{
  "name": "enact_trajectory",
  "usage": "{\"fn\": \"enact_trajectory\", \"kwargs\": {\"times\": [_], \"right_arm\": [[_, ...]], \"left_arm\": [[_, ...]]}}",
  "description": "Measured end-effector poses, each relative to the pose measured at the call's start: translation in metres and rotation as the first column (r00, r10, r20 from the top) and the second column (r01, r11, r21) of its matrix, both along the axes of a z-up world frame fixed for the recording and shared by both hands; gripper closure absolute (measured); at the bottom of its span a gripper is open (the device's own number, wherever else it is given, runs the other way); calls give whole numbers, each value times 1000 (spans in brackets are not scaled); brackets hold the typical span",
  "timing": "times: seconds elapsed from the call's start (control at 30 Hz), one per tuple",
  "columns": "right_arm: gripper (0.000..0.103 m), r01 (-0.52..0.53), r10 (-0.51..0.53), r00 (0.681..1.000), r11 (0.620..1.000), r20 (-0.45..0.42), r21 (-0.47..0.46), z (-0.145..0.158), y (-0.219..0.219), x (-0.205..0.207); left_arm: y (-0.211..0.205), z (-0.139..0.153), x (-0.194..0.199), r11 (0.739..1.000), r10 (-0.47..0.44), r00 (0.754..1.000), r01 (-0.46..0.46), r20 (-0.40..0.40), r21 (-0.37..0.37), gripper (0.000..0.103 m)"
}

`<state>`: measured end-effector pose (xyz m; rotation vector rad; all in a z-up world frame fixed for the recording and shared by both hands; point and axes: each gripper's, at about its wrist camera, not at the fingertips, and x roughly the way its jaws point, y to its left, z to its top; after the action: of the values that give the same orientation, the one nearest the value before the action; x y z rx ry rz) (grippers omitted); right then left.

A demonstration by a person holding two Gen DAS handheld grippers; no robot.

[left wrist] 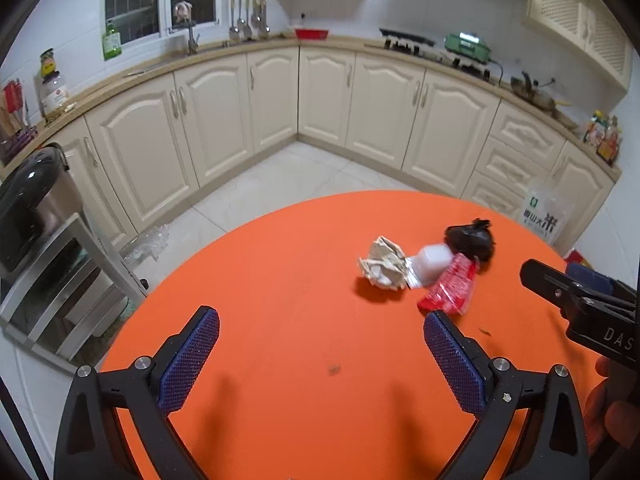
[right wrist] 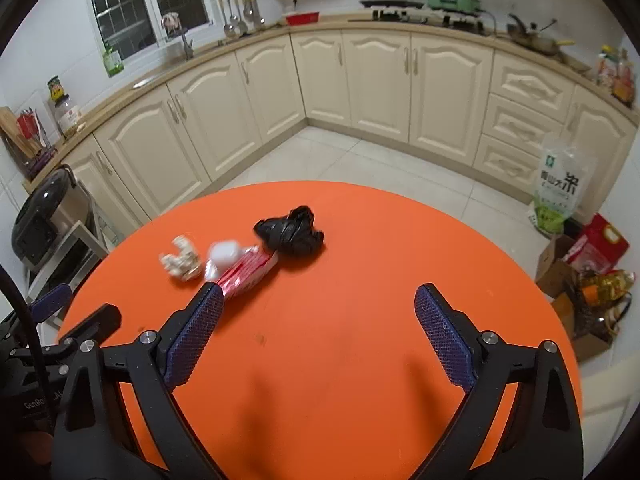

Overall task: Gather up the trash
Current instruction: 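Grasp the black plastic bag with the right gripper while the left grasps the crumpled foil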

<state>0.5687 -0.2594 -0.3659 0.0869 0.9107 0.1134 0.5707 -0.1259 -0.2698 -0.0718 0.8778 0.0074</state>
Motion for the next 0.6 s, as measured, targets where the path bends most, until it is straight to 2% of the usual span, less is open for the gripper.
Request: {"fn": "enact_trajectory", "kwargs": {"times": [0.23, 0.33, 0.37, 0.4, 0.43, 0.47, 0.53, 0.6], "right_arm": [[12, -49, 51, 998, 998, -38, 38, -17, 10, 44], [19, -63, 65, 996, 998, -67, 27, -27, 15, 58], [26, -69, 70, 994, 997, -80, 21, -30, 17, 62], [38, -75, 76, 993, 997, -88, 19, -33, 20, 64], [44, -83, 84, 992, 996, -94, 12, -35, 23, 67], [53, -94, 93, 991, 996, -101, -5, -37, 27, 69], [62, -108, 103, 990, 993, -93, -50, -36, 34, 69], [71, -107, 103, 991, 993, -83, -42, -37, 34, 65]], "left_arm": [[-16, -21, 92, 999, -34, 998, 35, -46, 25, 3], [-21, -32, 119, 999, -29, 997, 31, -66, 30, 4], [-23, -38, 119, 999, -29, 997, 31, -70, 28, 6], [-24, -40, 131, 999, -30, 997, 32, -75, 23, 10], [-26, -45, 128, 999, -33, 996, 35, -78, 22, 12], [-27, -48, 132, 999, -39, 996, 40, -82, 19, 19], [-30, -52, 135, 999, -44, 996, 46, -72, 27, 25], [-28, -56, 138, 998, -51, 997, 52, -60, 21, 34]]}}
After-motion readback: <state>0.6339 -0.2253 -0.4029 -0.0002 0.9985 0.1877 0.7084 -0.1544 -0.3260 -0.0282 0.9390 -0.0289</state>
